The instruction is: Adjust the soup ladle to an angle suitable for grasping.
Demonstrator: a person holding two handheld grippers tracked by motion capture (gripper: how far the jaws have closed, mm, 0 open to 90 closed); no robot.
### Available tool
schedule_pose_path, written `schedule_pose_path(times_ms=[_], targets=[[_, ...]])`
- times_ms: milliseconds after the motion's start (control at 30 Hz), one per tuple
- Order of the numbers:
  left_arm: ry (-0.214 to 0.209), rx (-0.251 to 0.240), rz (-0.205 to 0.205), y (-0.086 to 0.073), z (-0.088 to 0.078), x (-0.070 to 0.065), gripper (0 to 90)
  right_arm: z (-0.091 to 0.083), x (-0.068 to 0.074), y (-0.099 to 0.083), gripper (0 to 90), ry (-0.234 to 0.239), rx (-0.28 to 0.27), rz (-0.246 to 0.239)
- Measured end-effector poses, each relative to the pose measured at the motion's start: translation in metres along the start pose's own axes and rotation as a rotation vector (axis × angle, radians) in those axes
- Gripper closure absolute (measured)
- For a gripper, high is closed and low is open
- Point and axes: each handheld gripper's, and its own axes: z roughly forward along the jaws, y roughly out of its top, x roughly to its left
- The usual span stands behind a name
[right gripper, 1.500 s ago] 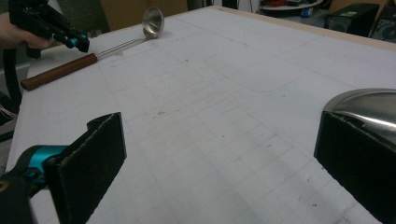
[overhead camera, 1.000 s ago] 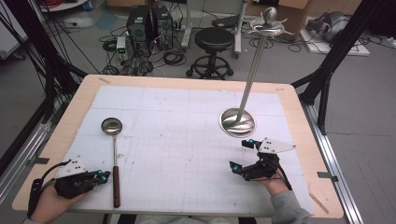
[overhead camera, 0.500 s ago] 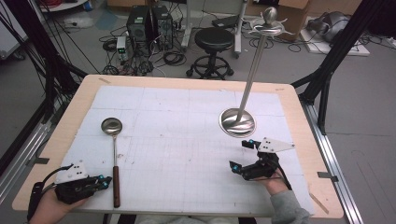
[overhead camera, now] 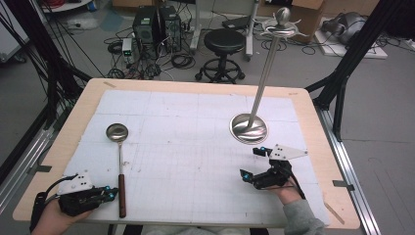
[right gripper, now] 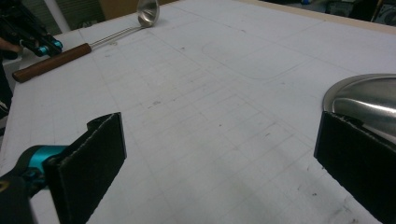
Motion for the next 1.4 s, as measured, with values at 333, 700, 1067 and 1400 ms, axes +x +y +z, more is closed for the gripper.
schedule_pose_path(times_ms=[333,700,1067,1400], targets=[[-0.019,0.011,0.006,0.006,0.007,-0.003,89.6,-0.001,-0.001,0.000,1.3,0.000,-0.009,-0.003],[-0.039,0.045,0.069,0.021,0.025,-0.009,89.7,-0.001,0.000,0.000,1.3,0.002,-0.006,0.003],[-0.034,0.049,0.099,0.038,0.048,-0.015,89.6,-0.002,0.000,0.001,1.3,0.001,-0.007,0.005],[-0.023,0.056,0.120,0.054,0.069,-0.018,89.6,-0.002,0.000,0.001,1.3,0.000,-0.012,0.001]])
